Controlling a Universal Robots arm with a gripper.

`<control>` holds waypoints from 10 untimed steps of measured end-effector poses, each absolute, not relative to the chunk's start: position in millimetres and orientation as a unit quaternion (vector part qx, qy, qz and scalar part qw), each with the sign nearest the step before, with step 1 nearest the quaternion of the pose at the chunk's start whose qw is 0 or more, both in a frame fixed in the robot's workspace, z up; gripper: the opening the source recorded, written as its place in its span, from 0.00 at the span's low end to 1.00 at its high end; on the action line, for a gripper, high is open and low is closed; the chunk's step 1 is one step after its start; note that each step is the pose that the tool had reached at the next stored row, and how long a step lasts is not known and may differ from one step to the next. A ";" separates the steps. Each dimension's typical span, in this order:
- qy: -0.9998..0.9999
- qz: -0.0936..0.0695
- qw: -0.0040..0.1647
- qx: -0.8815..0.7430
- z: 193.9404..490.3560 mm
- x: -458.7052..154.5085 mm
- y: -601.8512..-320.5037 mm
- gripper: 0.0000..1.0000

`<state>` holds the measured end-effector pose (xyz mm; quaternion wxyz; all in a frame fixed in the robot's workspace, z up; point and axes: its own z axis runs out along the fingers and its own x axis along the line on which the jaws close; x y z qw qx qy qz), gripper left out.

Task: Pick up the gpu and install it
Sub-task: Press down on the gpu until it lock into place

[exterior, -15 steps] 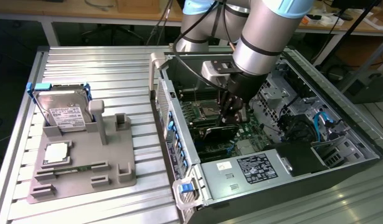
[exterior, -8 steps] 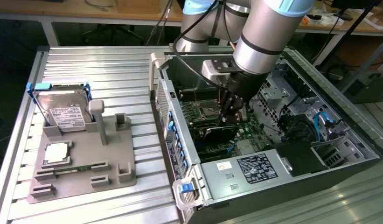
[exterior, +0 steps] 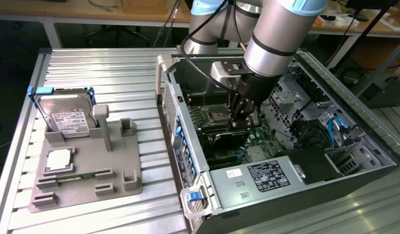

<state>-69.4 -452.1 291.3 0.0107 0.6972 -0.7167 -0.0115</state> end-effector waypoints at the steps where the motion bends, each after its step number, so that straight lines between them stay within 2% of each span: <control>1: -0.717 -0.012 0.011 0.697 291.7 -69.4 -452.1 0.11; 10: -0.717 -0.012 0.011 0.697 293.9 -69.5 -452.1 0.11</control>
